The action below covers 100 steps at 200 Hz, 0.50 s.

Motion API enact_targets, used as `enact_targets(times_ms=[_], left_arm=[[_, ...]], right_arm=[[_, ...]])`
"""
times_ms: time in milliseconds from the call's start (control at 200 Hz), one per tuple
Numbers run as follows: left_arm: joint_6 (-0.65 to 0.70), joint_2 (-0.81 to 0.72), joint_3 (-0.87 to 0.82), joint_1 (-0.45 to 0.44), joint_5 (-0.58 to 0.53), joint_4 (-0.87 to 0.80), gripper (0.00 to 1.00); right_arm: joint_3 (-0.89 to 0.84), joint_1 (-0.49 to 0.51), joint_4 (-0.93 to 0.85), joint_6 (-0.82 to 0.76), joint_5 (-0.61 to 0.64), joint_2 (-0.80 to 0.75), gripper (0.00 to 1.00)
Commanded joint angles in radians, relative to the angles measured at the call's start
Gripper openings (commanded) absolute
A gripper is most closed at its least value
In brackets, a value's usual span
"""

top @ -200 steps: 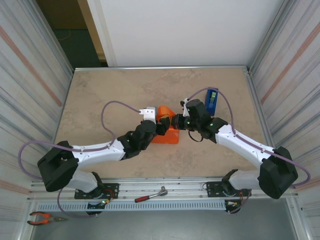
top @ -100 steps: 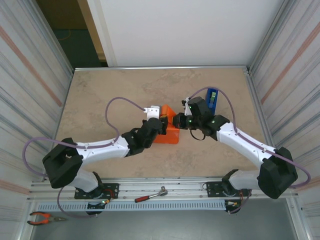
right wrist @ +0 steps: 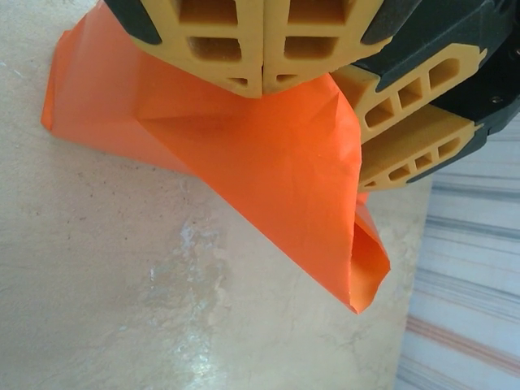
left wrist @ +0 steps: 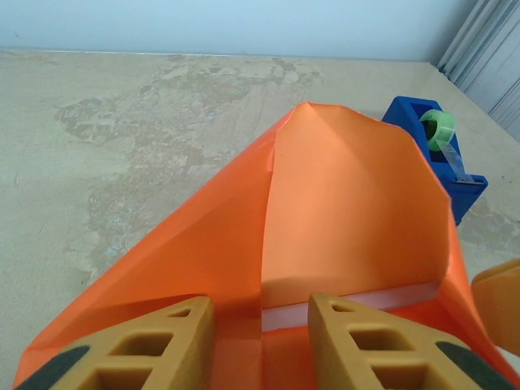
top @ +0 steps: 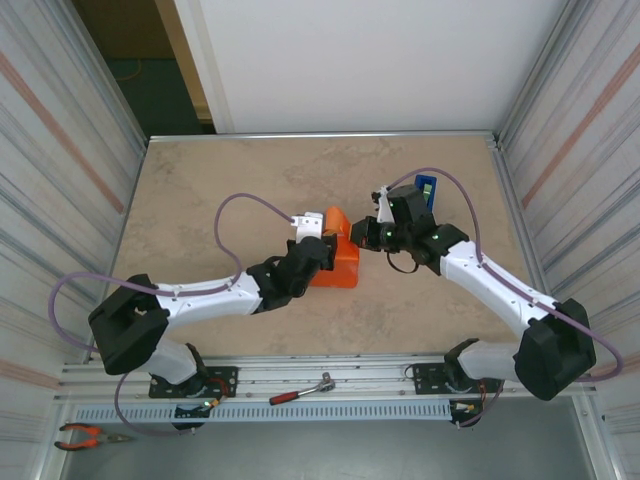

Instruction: Wrap the gift box in paper

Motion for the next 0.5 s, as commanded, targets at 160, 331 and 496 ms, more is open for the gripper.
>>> enact_targets(times_ms=[160, 331, 496], left_arm=[[-0.075, -0.079, -0.102, -0.005, 0.057, -0.007, 0.48], [-0.095, -0.096, -0.118, 0.005, 0.082, 0.039, 0.53], [-0.071, -0.078, -0.101, 0.006, 0.103, 0.046, 0.55]], right_arm=[[-0.066, 0.037, 0.030, 0.019, -0.026, 0.001, 0.00], [-0.080, 0.070, 0.029, 0.022, -0.011, 0.011, 0.00], [-0.094, 0.080, 0.026, 0.021, 0.002, 0.009, 0.00]])
